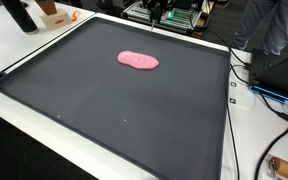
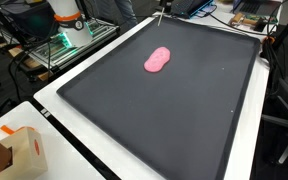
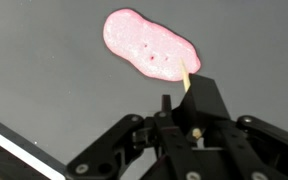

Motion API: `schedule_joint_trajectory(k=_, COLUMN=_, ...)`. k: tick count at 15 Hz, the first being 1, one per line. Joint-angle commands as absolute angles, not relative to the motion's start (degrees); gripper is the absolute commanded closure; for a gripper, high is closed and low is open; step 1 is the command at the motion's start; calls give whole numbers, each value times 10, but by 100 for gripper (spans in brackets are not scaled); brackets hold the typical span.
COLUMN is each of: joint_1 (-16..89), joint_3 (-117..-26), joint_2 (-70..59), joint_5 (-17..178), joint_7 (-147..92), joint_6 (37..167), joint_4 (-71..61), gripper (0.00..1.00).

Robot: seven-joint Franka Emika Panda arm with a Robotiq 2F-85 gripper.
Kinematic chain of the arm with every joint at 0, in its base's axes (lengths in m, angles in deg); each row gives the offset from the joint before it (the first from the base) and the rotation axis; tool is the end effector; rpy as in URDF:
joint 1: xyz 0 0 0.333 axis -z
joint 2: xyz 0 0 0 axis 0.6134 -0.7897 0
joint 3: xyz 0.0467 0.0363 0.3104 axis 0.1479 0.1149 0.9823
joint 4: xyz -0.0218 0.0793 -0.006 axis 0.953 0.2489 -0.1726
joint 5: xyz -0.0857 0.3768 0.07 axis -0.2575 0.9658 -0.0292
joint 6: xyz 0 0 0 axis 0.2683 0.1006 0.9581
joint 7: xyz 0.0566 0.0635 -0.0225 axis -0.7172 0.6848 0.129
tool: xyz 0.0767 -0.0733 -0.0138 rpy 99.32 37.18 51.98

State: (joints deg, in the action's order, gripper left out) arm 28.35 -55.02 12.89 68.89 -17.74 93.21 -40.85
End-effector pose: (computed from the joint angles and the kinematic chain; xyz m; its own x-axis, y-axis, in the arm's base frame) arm 0.4839 0.1828 0.3844 0.8205 0.5701 -0.0416 0.5653 -0.7987 0.2062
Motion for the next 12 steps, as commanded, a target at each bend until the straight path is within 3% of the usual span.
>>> schedule_joint_trajectory(k=1, joint_1=262, joint_3=-534, joint_2=89, joint_5=573, joint_7=-267, joint_6=924, joint_4=-399, gripper=94)
schedule_joint_trajectory(k=12, joint_1=176, joint_3=-526, joint_2=-25, joint_5=346, joint_7=-463, joint_6=842, joint_4=-353, gripper=94)
